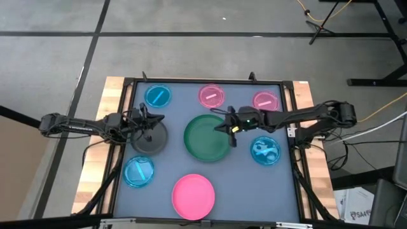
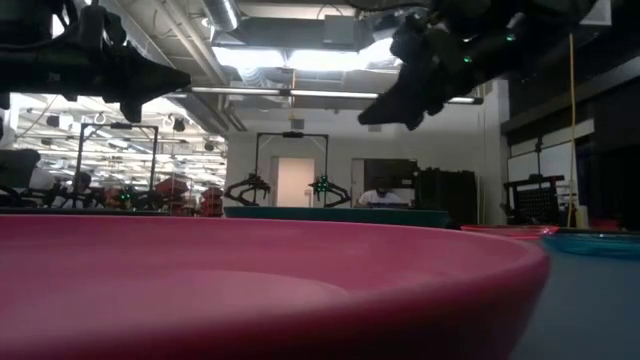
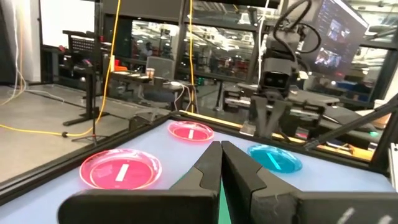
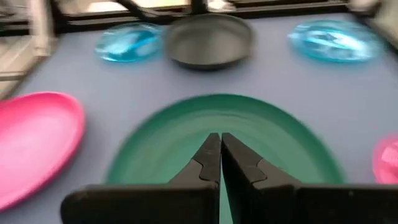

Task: Stack plastic plates
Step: Stack the pink plate on top of the green plate

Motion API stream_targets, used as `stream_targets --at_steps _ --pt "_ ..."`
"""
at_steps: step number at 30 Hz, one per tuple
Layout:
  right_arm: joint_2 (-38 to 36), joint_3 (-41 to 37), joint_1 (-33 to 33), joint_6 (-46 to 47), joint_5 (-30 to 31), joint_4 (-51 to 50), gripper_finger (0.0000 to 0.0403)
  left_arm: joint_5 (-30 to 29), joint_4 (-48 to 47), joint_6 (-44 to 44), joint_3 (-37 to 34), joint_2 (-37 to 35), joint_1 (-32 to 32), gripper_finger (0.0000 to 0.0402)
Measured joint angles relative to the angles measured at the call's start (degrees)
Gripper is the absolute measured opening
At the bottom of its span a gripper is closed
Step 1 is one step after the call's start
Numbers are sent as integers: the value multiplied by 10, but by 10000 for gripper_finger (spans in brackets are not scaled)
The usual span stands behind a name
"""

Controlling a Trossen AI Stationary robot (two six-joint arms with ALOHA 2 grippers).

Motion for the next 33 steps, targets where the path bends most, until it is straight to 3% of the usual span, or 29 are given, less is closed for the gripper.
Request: stream_targets --at_steps 3,9,16,33 --pt "20 19 16 1 -41 0 10 1 -7 0 0 0 0 5" --pt "51 43 70 4 -43 0 10 12 -37 -33 0 0 -7 5" --pt "102 71 129 84 -24 -1 10 37 -41 -35 0 0 -26 5" --pt "229 185 230 263 27 -6 10 14 -60 -30 0 0 -27 5"
